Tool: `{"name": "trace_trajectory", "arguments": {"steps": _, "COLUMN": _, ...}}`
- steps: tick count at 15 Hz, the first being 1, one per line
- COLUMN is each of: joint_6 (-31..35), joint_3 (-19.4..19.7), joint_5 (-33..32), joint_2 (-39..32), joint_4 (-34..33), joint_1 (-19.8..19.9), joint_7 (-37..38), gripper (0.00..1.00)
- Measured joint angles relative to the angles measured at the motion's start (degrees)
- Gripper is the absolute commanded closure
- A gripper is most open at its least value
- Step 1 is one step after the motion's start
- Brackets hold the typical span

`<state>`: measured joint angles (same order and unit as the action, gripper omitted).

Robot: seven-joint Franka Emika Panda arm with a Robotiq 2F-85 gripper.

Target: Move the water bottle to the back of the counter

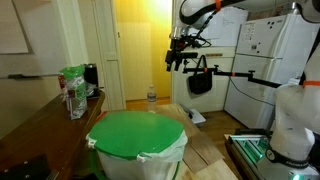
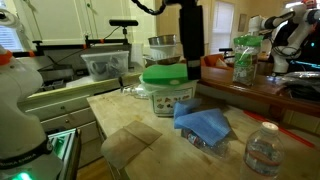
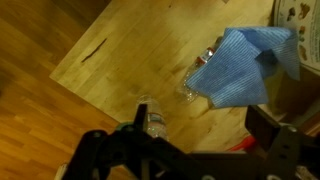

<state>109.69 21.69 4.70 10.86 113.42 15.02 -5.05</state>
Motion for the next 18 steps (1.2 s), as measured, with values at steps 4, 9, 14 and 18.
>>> {"name": "trace_trajectory", "arguments": {"steps": 4, "joint_6": 2.0, "joint_3": 0.1, "joint_5": 0.7, "joint_2": -8.3, "joint_4": -6.8, "joint_1": 0.7, "joint_7": 0.5, "gripper": 0.00}}
{"name": "trace_trajectory", "arguments": {"steps": 9, "joint_6": 5.4, "joint_3": -0.4, "joint_5": 3.5, "joint_2": -17.8, "joint_4": -13.5, "joint_1": 2.1, "joint_7": 1.5, "gripper": 0.00}}
{"name": "trace_trajectory", "arguments": {"steps": 14, "joint_6": 6.7, "joint_3": -1.6, "joint_5": 6.3, "joint_2": -23.8, "joint_4": -17.2, "joint_1": 4.0, "joint_7": 1.5, "gripper": 0.00}}
{"name": "trace_trajectory", "arguments": {"steps": 18, "joint_6": 6.7, "joint_3": -2.0, "joint_5": 6.4, "joint_2": -24.2, "joint_4": -17.6, "joint_1": 4.4, "joint_7": 1.5, "gripper": 0.00}}
